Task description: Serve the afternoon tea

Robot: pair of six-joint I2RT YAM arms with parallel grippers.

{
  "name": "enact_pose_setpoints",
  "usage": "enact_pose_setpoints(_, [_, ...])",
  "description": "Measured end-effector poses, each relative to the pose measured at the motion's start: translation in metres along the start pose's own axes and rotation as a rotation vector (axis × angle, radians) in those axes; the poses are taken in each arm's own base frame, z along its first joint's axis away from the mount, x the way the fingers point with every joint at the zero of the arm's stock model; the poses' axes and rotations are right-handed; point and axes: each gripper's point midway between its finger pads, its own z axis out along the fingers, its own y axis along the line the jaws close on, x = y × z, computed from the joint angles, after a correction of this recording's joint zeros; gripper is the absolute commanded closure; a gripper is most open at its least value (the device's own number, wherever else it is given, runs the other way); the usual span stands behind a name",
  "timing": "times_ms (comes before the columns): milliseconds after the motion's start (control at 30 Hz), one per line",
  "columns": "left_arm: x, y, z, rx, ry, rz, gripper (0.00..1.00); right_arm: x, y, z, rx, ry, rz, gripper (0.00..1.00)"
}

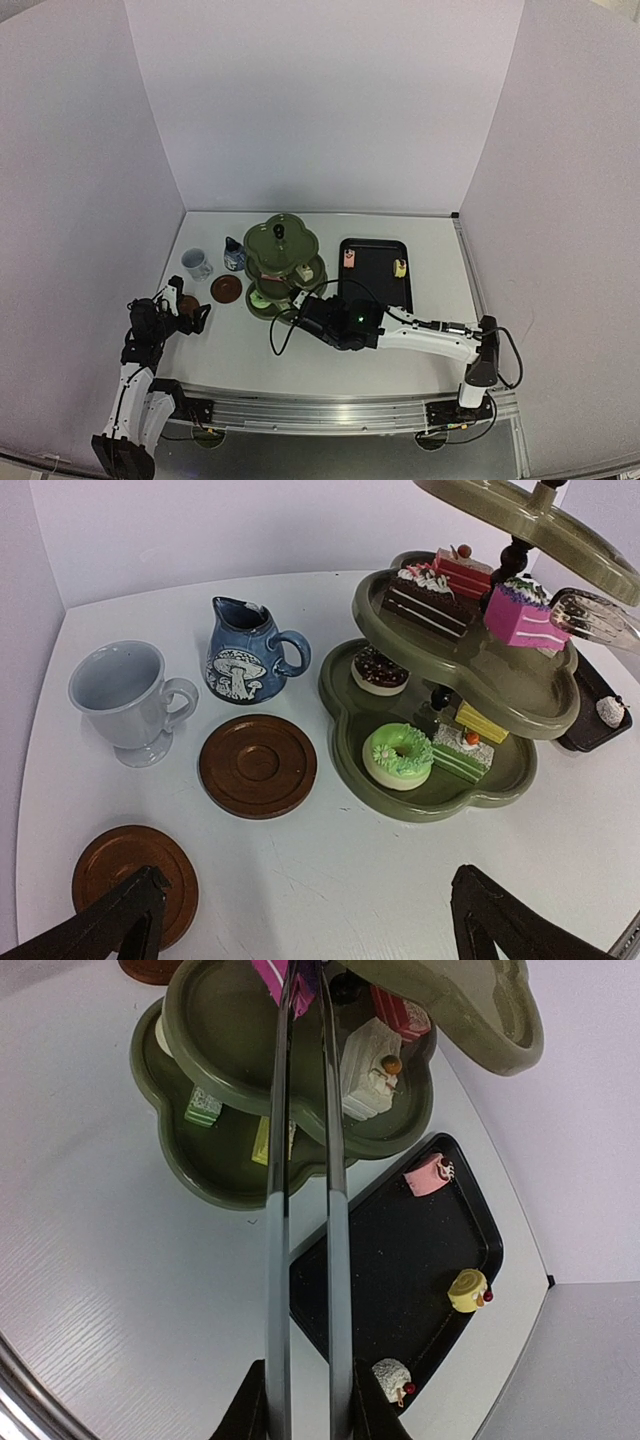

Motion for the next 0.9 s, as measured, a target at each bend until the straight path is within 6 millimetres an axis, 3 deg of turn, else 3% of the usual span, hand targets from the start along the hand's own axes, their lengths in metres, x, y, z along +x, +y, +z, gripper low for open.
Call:
enact_pose_setpoints(267, [0.000, 0.000, 0.000, 0.000, -0.001, 0.000, 0.00, 0.011, 0.013, 0.017, 0.001, 0.042, -0.034, 0.99])
enact_pose_setpoints(533, [0.000, 0.000, 0.000, 0.000, -0.001, 0.000, 0.00, 0.010, 0.021, 0.020, -0.036, 0.039, -0.008, 0.81])
enact_pose_setpoints(900, [0.000, 0.000, 0.000, 0.000, -0.001, 0.000, 0.00, 0.012, 0.028, 0.021, -0.101, 0.051, 0.050, 0.73])
